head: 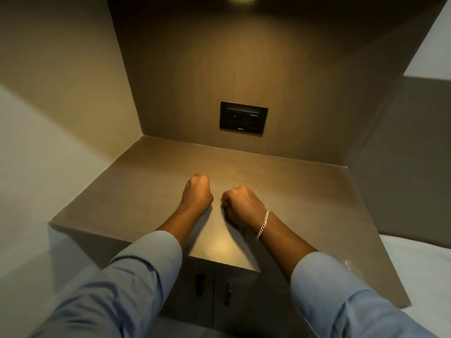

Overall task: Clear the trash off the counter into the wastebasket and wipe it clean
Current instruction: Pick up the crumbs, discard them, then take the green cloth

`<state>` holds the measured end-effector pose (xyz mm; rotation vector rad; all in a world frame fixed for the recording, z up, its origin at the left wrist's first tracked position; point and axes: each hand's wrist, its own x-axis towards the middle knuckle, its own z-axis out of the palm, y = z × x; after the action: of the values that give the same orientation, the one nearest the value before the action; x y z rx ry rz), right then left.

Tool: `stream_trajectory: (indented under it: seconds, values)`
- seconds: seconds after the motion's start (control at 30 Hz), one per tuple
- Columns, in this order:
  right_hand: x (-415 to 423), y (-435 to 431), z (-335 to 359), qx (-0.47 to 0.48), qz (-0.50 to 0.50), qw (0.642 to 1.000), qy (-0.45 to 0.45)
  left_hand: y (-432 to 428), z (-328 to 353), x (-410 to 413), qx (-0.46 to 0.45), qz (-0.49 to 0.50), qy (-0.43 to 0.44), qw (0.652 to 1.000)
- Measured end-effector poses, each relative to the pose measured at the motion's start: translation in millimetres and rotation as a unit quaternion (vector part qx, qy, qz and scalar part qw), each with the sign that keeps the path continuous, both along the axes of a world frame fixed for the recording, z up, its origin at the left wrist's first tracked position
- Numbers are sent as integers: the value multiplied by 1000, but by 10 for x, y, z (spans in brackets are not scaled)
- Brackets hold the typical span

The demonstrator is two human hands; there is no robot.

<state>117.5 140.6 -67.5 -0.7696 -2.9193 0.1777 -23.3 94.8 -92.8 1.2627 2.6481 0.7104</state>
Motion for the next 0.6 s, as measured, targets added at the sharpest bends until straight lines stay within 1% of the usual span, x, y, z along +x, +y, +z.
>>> stream_trajectory:
  seconds: [0.07,0.13,0.17,0.23,0.3,0.33,0.4,0.47,0.53,0.6]
  values:
    - [74,-37,-16,-37,-16,999,21,-54,16,69,10,-1,-7,1000]
    - [247,-107,-18,-115,-55,987,94,-170,54,252,49,13,-42,998]
    - [387,-169,-18,-152,-78,974,147,-267,78,392,82,21,-85,993]
    - [728,-334,-21,-203,-116,937,258,-506,116,705,155,21,-179,971]
    - [1170,-604,-84,-245,-131,905,323,-859,97,1140,204,11,-245,948]
    - [1424,-773,-176,-268,-134,893,337,-1059,17,1392,224,9,-271,936]
    - [1893,-1090,-409,-311,-152,872,346,-1413,-221,1871,243,19,-319,916]
    - [2355,-1361,-761,-342,-197,864,311,-1697,-577,2411,189,47,-365,910]
    - [2700,-1545,-1124,-349,-247,869,248,-1863,-924,2891,121,85,-393,908]
    - [2914,-1648,-1438,-346,-281,876,186,-1920,-1215,3216,81,112,-405,904]
